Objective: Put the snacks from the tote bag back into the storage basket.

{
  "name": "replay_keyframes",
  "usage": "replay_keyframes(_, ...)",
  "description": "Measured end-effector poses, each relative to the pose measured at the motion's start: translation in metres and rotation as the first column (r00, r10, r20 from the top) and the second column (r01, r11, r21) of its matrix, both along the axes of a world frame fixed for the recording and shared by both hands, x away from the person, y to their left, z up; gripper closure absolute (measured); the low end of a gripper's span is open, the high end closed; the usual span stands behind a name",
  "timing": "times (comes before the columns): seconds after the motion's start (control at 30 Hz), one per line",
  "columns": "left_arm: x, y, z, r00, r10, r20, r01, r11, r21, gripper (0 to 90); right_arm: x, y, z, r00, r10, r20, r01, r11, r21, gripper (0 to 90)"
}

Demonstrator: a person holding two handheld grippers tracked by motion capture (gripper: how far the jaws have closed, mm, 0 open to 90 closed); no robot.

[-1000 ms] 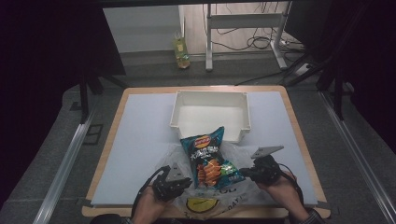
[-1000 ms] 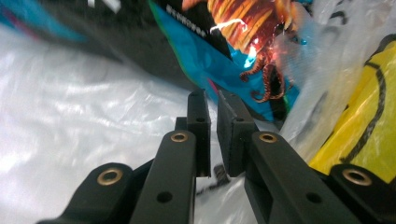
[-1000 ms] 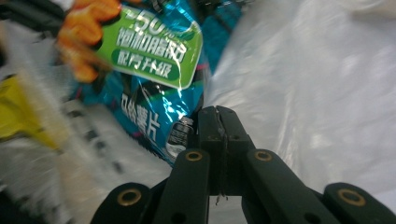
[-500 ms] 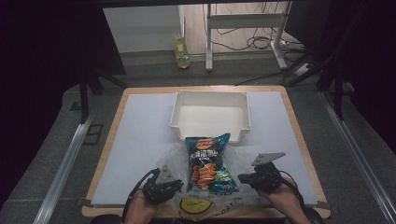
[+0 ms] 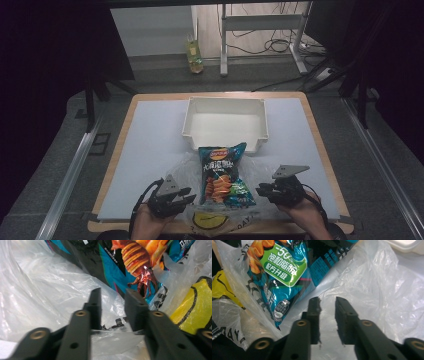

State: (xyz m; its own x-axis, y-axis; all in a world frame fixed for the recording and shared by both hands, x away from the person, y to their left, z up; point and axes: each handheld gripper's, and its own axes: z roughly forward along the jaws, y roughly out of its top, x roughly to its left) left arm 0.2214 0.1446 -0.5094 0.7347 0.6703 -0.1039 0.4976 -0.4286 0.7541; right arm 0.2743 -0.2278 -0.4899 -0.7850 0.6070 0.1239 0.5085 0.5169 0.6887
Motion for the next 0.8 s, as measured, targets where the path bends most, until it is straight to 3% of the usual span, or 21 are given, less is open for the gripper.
replay_keyframes(0.13, -0.003, 0.003, 0.001, 0.9998, 0.008, 0.018, -0.008, 1.0, 0.001, 54.5, 0.001, -0.003, 0.003, 0.9996, -0.029, 0.002, 0.029, 1.0, 0.006, 61.7)
replay_keyframes(0.2, -0.007, 0.003, 0.004, 0.9985, 0.012, 0.054, -0.012, 0.9999, -0.003, 49.9, 0.001, -0.003, 0.004, 0.9995, -0.031, -0.001, 0.031, 0.999, 0.009, 60.0)
replay_keyframes(0.33, -0.013, 0.003, 0.006, 0.9969, 0.011, 0.078, -0.01, 0.9998, -0.016, 38.9, 0.0, -0.002, 0.007, 0.9996, -0.027, 0.006, 0.027, 1.0, 0.003, 55.3)
replay_keyframes(0.8, -0.021, 0.004, 0.005, 0.9937, 0.014, 0.111, -0.009, 0.9987, -0.05, 21.4, -0.003, 0.005, 0.015, 0.9999, 0.012, 0.008, -0.012, 1.0, 0.018, 41.9)
